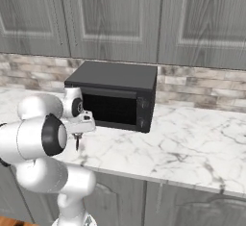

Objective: Organize the utensils by type. Pick up the wooden spoons from the counter and place them in the open cabinet. Then pick up the metallic utensils from the counter and place them in the open drawer.

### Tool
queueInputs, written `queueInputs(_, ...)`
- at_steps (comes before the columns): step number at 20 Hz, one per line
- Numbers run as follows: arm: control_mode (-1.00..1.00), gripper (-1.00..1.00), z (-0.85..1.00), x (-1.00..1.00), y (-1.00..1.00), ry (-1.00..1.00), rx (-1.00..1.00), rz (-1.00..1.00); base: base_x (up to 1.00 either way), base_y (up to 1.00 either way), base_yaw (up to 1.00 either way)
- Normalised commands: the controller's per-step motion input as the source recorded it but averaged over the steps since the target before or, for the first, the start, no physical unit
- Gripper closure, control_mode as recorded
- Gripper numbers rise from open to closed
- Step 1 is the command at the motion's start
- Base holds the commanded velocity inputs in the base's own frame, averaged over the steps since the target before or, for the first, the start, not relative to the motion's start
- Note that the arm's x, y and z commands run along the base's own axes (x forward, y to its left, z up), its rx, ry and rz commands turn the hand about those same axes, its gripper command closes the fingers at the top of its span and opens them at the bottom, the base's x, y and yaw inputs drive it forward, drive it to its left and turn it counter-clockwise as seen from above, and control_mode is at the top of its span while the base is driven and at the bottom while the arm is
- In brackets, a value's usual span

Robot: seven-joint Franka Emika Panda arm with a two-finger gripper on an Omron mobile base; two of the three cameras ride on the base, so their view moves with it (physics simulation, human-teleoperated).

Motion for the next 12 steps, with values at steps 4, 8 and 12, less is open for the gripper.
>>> queueInputs(4,-1.0,1.0,0.6,-0.38,0.0,-0.1,-0.03,0.38,0.0,0.0,0.0)
queueInputs(8,-1.0,1.0,0.49,-0.65,0.0,-0.22,-0.09,0.57,0.0,0.0,0.0)
queueInputs(12,-1.0,1.0,0.51,-0.56,-0.02,-0.11,-0.01,0.45,0.0,0.0,0.0)
